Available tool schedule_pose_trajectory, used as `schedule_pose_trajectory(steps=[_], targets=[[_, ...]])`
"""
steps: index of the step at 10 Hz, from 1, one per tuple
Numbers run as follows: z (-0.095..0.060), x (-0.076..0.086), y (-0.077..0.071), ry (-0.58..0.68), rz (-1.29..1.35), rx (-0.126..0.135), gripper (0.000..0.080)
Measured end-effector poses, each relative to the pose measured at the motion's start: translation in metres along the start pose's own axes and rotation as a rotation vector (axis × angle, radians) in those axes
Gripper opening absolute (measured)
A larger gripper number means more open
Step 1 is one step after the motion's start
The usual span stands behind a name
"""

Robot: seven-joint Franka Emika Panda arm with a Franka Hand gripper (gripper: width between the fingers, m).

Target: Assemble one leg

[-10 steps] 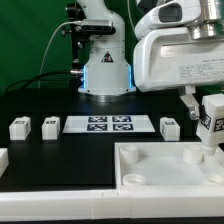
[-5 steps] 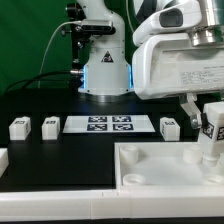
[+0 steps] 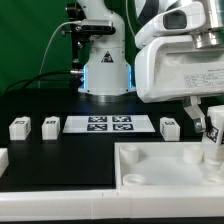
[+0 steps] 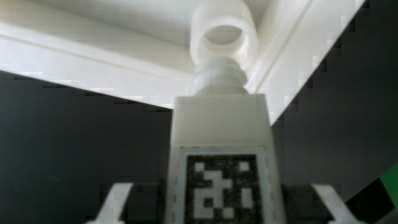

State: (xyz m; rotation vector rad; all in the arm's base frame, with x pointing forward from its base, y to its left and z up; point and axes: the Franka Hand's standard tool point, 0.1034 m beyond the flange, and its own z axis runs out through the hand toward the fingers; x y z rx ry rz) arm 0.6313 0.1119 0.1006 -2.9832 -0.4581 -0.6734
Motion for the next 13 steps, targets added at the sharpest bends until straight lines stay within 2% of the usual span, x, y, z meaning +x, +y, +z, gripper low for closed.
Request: schedule_pose_trajectory(steps=[9, 13], targets=[[0.018, -0.014, 0.000, -0.016, -0.012, 0.004, 0.0293], [0.021, -0.012, -0.005, -0.005, -0.020, 0.006, 0.0293]])
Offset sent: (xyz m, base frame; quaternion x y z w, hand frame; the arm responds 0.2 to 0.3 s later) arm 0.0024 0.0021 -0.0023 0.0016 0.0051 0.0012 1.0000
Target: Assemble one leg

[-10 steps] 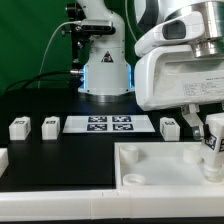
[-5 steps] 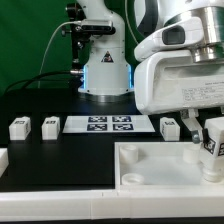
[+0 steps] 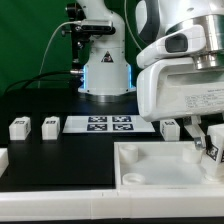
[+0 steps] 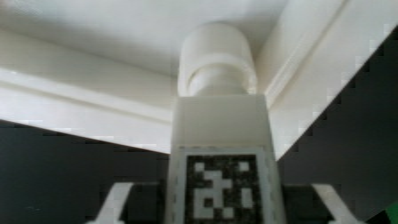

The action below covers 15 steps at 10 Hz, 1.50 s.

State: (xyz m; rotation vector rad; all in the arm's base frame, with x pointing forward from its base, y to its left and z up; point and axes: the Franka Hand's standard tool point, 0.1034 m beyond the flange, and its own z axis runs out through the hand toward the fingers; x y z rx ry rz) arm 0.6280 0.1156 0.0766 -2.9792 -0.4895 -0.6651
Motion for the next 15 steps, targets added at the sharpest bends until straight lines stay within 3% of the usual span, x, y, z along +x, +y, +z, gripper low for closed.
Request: schedule_pose_trajectory(steps=[9, 10, 11, 15], targets=[[0.0010, -0.0013, -0.0049, 0.082, -0.004, -0.010, 0.0293], [0.0000, -0.0003, -0.0044, 0.084, -0.005, -0.011, 0.0477], [-0.0001, -0.0002, -0.0043, 0.085, -0.005, -0.011, 0.0590], [-0.0009, -0.0012, -0.0039, 0.084, -0.014, -0.012, 0.0646]])
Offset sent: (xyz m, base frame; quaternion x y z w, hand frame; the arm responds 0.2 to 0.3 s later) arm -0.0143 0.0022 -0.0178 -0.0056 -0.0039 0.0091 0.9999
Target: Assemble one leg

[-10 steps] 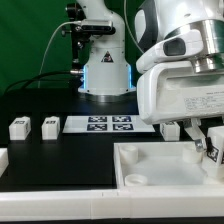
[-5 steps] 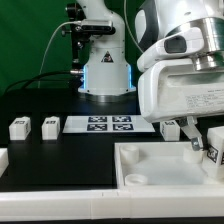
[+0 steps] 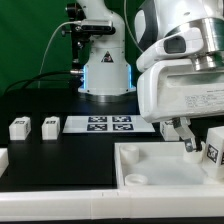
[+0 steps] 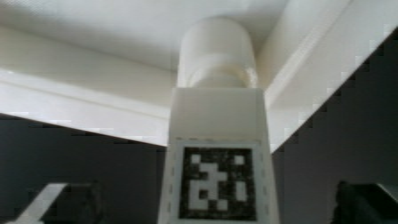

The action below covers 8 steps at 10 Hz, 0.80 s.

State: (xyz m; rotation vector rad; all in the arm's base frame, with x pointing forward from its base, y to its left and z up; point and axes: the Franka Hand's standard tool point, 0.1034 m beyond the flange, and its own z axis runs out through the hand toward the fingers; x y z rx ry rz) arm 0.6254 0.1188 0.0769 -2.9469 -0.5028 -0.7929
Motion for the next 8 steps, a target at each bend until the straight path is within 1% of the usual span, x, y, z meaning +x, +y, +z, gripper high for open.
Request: schedule_pose_trajectory(steps=[1, 3, 5, 8], targets=[[-0.004, 0.002, 0.000, -0.001, -0.002, 0.000, 0.0646], [-0.018, 0.007, 0.000, -0.021, -0.006, 0.002, 0.0649], [-0.026, 0.013, 0.001, -0.023, -0.008, 0.001, 0.0649], [-0.025, 0.011, 0.000, -0.041, -0.009, 0.005, 0.0649]])
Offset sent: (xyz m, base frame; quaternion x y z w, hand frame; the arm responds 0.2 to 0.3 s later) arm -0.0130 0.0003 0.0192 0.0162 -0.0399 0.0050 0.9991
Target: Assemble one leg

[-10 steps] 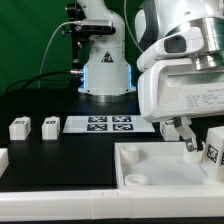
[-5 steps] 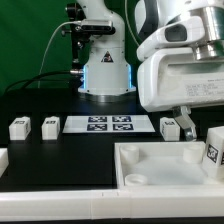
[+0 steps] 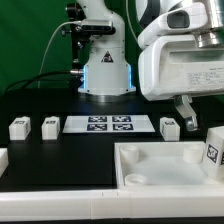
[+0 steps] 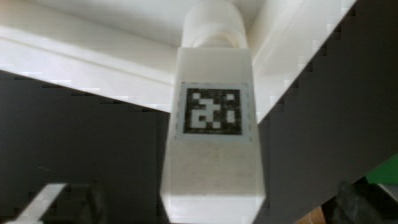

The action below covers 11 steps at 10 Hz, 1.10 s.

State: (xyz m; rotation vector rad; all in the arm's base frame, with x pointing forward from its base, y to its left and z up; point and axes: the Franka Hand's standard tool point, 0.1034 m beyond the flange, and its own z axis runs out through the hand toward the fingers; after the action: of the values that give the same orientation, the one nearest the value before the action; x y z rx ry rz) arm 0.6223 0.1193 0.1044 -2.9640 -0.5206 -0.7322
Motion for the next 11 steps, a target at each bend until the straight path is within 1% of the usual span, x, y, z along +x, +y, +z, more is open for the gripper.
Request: schedule_pose_trajectory(steps=[1, 2, 3, 4, 6, 7, 10, 11], targets=[[0.002, -0.008, -0.006, -0.121, 0.005, 0.024, 0.0649], [0.000, -0.005, -0.007, -0.207, 0.002, 0.041, 0.0649], [0.000, -0.007, -0.003, -0.339, 0.006, 0.061, 0.0649], [0.000, -0.006, -0.001, -0.439, 0.008, 0.077, 0.0649], [0.004, -0.002, 0.003, -0.561, 0.012, 0.102, 0.0649], [0.007, 0.003, 0.004, -0.534, 0.012, 0.097, 0.0649], [0.007, 0.001, 0.004, -0.535, 0.013, 0.097, 0.0649], [0.009, 0.001, 0.009, -0.537, 0.012, 0.097, 0.0649]])
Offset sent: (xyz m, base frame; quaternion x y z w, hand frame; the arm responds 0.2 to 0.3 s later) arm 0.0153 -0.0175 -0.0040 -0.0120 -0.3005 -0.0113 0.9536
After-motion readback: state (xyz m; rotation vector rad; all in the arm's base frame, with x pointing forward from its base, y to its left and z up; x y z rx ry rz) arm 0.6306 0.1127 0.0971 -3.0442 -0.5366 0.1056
